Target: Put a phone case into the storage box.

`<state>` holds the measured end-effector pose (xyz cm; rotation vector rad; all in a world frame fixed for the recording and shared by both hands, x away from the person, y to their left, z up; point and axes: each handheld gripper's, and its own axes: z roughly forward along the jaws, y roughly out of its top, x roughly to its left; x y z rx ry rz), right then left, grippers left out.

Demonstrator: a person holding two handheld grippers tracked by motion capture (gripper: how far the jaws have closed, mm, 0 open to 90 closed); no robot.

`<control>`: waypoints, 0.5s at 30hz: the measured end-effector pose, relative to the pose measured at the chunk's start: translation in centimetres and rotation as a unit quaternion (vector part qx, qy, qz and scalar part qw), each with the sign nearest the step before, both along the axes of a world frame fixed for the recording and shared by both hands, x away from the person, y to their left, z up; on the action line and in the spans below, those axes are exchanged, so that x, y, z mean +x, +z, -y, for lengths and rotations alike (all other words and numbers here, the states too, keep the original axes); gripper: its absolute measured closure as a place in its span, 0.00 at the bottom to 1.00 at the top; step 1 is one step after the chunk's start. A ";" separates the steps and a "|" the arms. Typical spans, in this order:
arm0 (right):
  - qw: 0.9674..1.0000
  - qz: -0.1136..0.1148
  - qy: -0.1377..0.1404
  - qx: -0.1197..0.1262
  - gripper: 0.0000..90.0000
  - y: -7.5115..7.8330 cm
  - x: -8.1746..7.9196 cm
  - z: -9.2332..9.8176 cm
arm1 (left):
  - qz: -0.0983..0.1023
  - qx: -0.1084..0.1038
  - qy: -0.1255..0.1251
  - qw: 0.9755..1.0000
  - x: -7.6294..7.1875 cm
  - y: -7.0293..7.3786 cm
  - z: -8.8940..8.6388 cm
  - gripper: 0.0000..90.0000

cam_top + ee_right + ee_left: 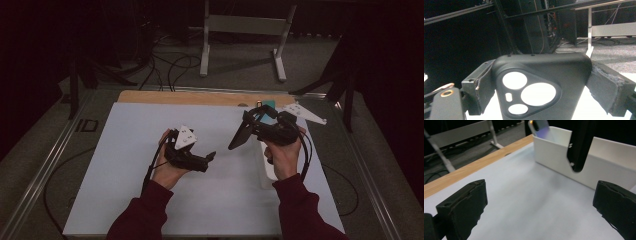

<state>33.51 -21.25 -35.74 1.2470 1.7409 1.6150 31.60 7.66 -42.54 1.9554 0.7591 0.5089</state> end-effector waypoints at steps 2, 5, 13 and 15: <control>1.000 0.005 -0.004 -0.003 0.15 0.0 0.2 0.2 | 0.003 0.001 0.008 1.000 -0.1 -0.1 -0.5 0.00; 1.000 0.007 -0.014 -0.002 0.15 0.1 0.5 0.6 | 0.008 0.005 0.019 1.000 -0.3 -0.3 -1.3 0.00; 0.999 0.014 -0.042 -0.007 0.15 0.6 1.5 1.6 | 0.012 0.014 0.049 0.999 -0.9 -1.1 -4.0 0.00; 0.999 0.015 -0.050 -0.009 0.15 0.7 1.8 1.8 | 0.012 0.013 0.061 0.998 -1.1 -1.5 -5.1 0.00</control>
